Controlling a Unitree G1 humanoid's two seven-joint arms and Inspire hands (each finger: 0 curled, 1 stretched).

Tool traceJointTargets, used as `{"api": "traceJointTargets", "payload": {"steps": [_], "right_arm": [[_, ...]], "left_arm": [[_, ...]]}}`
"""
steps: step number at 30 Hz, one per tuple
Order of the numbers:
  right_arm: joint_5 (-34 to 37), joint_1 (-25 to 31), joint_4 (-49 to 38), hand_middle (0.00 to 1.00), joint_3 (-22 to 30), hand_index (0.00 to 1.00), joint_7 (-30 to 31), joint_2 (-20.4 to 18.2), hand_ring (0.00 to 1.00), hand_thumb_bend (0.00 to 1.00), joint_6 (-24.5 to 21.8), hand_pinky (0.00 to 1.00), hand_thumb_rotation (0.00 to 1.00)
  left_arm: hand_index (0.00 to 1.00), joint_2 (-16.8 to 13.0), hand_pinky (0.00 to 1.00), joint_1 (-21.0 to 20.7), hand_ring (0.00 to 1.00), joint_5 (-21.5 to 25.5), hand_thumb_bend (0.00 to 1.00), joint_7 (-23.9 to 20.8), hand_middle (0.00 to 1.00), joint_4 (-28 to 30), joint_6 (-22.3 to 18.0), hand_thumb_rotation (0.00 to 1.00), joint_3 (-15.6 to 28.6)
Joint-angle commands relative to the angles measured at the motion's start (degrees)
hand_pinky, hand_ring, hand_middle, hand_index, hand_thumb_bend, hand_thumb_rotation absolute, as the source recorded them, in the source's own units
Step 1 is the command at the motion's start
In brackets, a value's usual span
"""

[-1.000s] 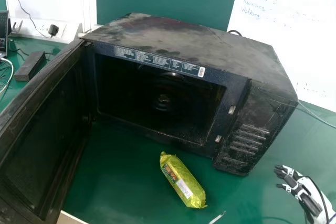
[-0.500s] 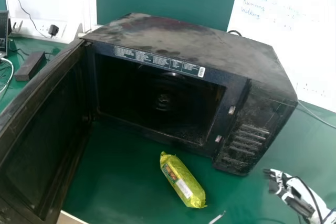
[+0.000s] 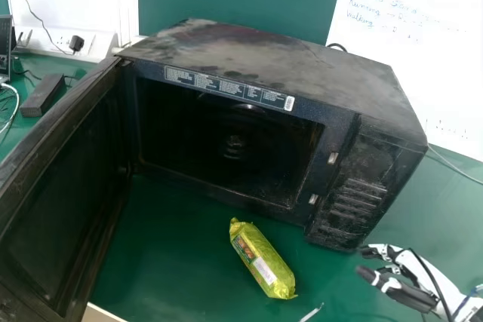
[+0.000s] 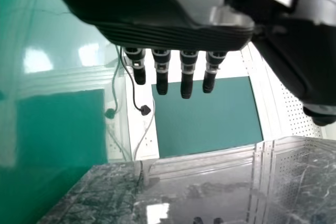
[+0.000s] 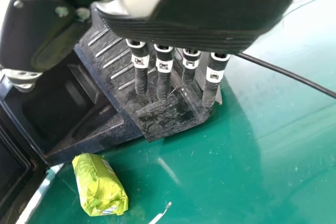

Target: Put biscuit inside oven

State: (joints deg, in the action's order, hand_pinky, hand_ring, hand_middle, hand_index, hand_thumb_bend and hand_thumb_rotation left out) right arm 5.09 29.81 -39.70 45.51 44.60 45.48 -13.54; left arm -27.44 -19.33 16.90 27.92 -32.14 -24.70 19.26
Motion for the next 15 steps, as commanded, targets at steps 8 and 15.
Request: {"api": "traceJointTargets", "payload": {"steps": [8,15], "right_arm": [[-2.62,-2.62,-7.48,0.90,-3.23,0.92,-1.95,-0.16,0.88,1.00,-5.37,0.82,0.49],[-6.95,-5.25,-10.80,0.89,-7.39,0.92,-4.40,-0.16,0.86,0.97,-6.37,0.77,0.53]], "left_arm": [[1.00,-0.62,0.98,0.29,0.96,0.19,0.34,-0.05,0.97,0.33,0.66,1.00,0.67],[1.00,-0.82,0.98,0.09,0.97,-0.12,0.34,0.39,0.98,0.01,0.05,1.00,0.48]]}}
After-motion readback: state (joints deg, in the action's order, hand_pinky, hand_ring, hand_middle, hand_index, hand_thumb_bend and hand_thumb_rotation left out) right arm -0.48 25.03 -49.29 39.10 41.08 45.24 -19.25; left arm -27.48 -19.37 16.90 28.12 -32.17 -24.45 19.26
